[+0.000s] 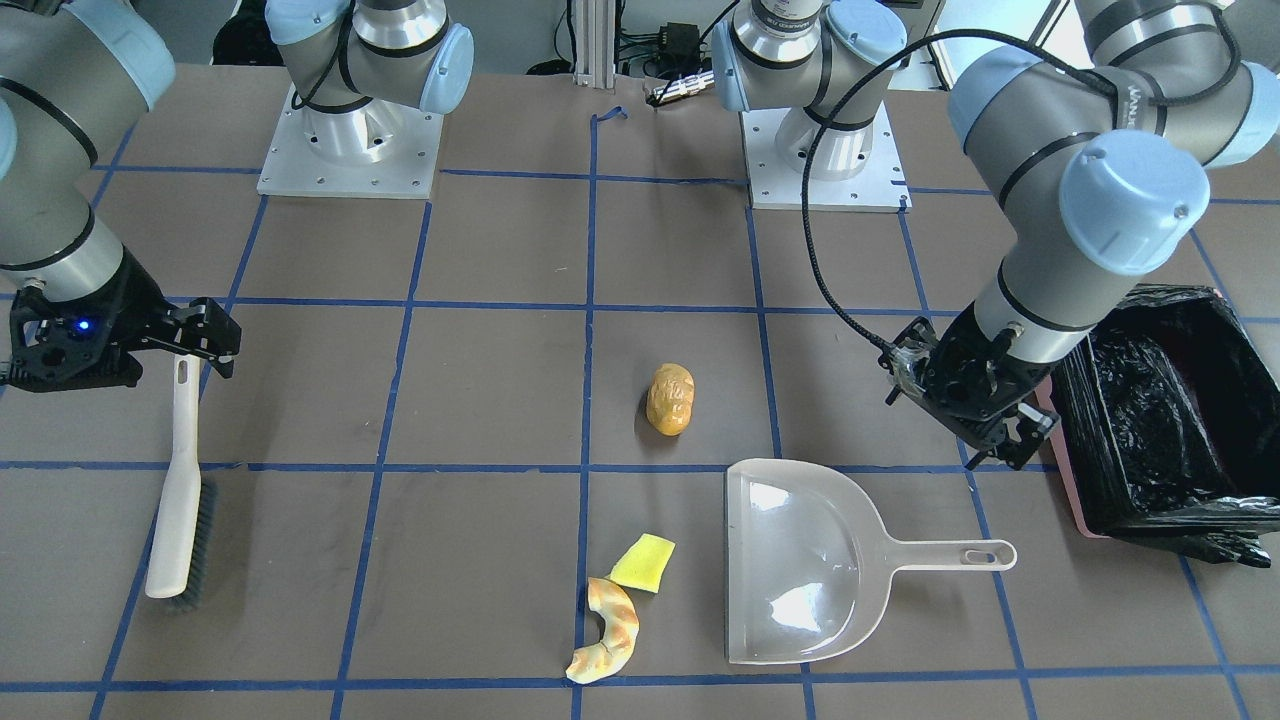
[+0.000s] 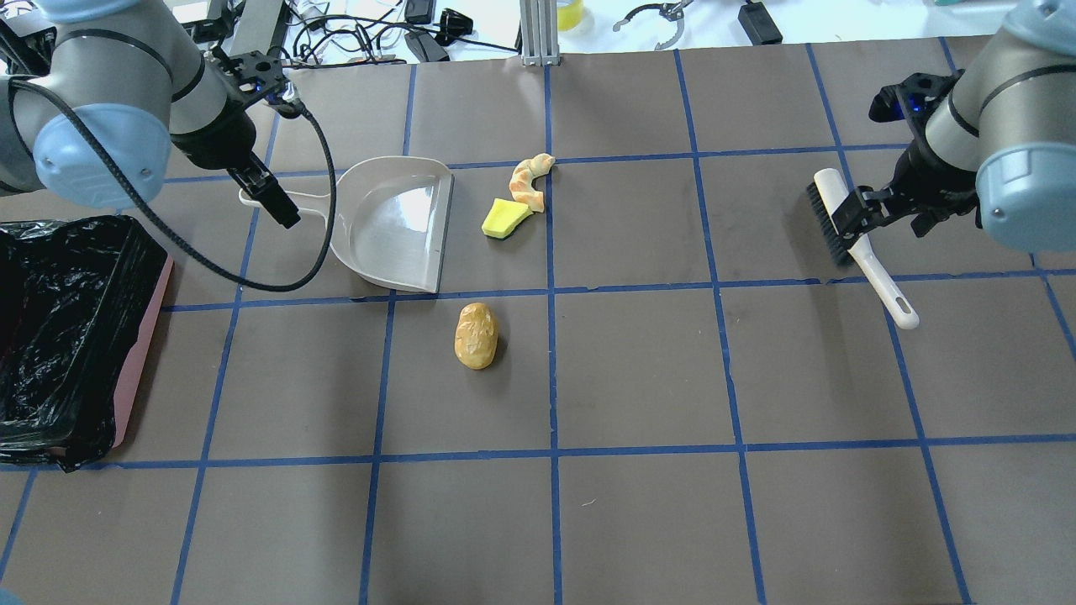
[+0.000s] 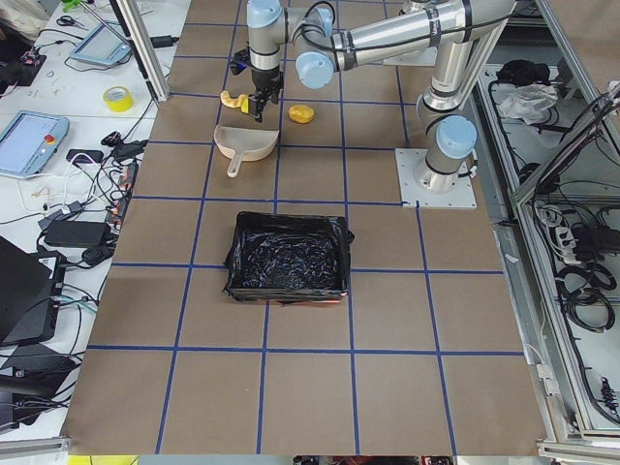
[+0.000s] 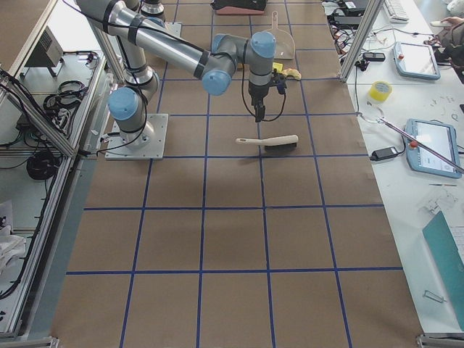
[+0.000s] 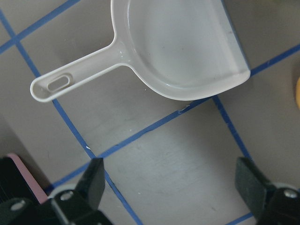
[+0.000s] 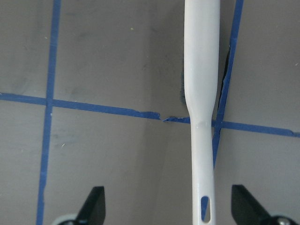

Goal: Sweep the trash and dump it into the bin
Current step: 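Lower the left gripper onto the dustpan handle and the right onto the brush handle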

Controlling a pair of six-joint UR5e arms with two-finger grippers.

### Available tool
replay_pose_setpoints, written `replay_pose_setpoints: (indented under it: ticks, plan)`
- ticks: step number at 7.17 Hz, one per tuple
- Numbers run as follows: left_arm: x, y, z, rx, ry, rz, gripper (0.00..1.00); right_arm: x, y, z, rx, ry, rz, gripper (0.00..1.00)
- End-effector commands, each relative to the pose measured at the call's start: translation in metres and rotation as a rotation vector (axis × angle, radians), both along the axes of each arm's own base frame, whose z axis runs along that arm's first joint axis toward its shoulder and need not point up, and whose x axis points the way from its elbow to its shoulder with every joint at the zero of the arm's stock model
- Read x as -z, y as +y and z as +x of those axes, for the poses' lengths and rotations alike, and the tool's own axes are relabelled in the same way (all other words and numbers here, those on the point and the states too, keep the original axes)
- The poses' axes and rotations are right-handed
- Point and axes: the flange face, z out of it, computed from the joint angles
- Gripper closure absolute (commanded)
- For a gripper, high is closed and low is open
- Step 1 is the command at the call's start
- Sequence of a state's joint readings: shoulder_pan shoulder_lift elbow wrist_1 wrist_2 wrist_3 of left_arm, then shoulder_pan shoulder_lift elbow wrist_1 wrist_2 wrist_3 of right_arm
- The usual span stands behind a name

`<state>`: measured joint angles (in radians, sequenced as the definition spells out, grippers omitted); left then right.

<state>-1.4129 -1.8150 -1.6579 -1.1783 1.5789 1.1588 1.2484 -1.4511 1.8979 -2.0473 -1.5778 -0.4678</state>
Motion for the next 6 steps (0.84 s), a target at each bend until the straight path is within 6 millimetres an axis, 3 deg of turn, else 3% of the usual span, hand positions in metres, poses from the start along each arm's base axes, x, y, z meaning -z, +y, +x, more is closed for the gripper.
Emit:
replay_pose_setpoints:
  ticks: [1, 2, 3, 5, 6]
  plan:
    - [0.043, -0.031, 0.022, 0.493, -0.039, 0.001, 0.00, 0.055, 0.003, -0.034, -0.058, -0.007, 0.015, 0.09]
    - [0.052, -0.048, 0.026, 0.672, -0.080, -0.040, 0.00, 0.068, 0.009, -0.032, -0.062, -0.009, 0.024, 0.10]
    - [0.067, -0.055, 0.030, 0.728, -0.095, -0.012, 0.00, 0.075, 0.014, -0.031, -0.068, -0.003, 0.017, 0.15]
    - [0.097, -0.065, 0.033, 0.728, -0.103, 0.015, 0.00, 0.080, 0.016, -0.031, -0.080, 0.002, 0.016, 0.26]
    - [0.102, -0.063, 0.034, 0.705, -0.099, 0.023, 0.00, 0.086, 0.015, -0.033, -0.089, 0.004, 0.030, 0.26]
